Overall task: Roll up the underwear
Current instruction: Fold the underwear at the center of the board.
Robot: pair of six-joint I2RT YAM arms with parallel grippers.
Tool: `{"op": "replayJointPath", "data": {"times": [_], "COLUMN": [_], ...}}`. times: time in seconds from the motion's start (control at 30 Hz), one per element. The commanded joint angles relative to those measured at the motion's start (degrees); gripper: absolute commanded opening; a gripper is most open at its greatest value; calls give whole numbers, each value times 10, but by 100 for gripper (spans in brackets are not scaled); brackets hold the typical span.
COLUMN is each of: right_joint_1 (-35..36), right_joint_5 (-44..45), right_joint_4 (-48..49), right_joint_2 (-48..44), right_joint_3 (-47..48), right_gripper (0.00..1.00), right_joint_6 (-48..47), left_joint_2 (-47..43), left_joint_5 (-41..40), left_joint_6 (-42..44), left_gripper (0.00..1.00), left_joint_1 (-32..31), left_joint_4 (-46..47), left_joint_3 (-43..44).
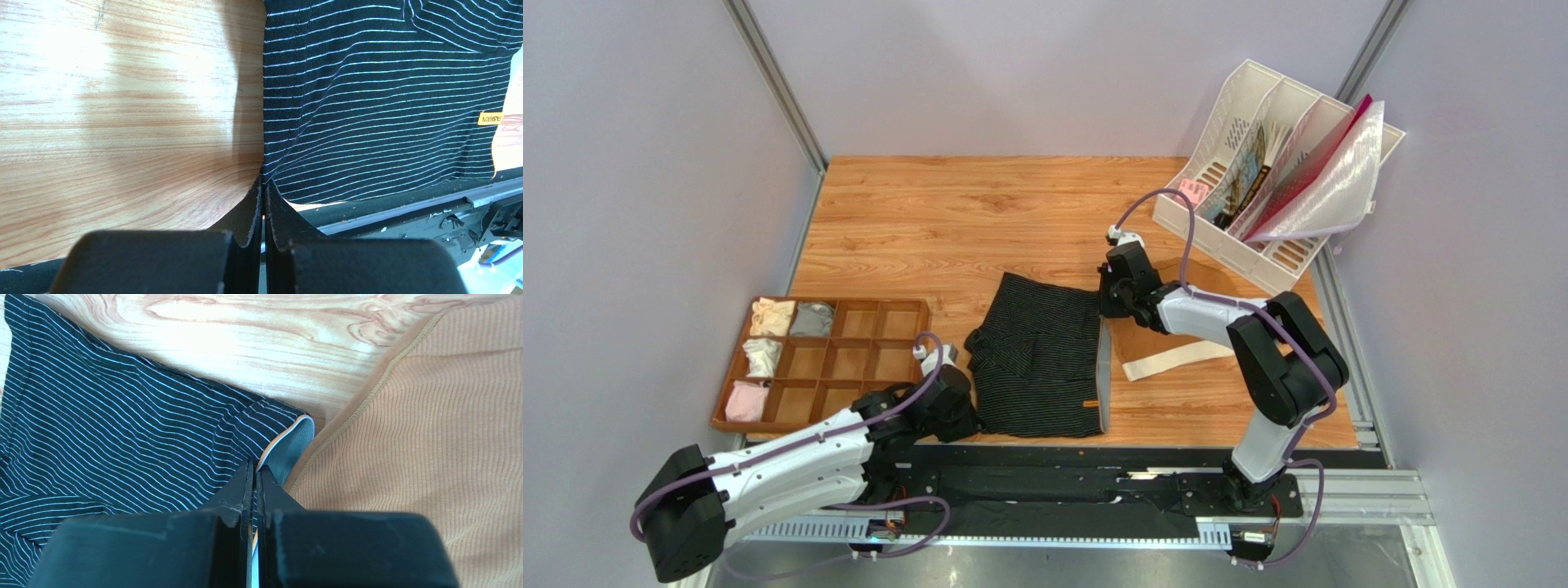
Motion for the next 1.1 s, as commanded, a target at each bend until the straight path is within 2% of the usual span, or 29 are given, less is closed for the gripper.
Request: {"op": "replayJointPath", "data": {"times": [0.0,0.33,0.63,0.7,0.73,0.83,0.93,1.07], "right_joint_1": [-6,-12,-25,-26,-26,-25,-14,38], "right_joint_5": [16,28,33,10,-1,-57,-94,-87], "right_joint_4": [-18,-50,-59,-58,-59,-75,-91,-139], "right_joint_2": [-26,-42,-5,-6,-9,-40,-108,-199], "right_joint_3": [27,33,46,53,62,71,57,0], "right_gripper": [0,0,0,7,23,55,62,62], "right_joint_6": [-15,-24,-36,-46,-51,-60,-39,-12], "left_joint_2": [-2,-1,-1,1,2,10,24,45], "left_joint_5": [4,6,0,-8,-10,-14,-11,-6], "left_joint_6": [-2,-1,3,9,10,18,24,32], "left_gripper": [0,0,0,0,0,0,0,0], "left_joint_1": [-2,-2,-2,-2,-2,-2,-2,-2], "left_joint_4": [-34,-33,-33,-33,-30,-21,-3,14], "left_joint_3": [-4,-3,-1,7,11,22,33,44]}}
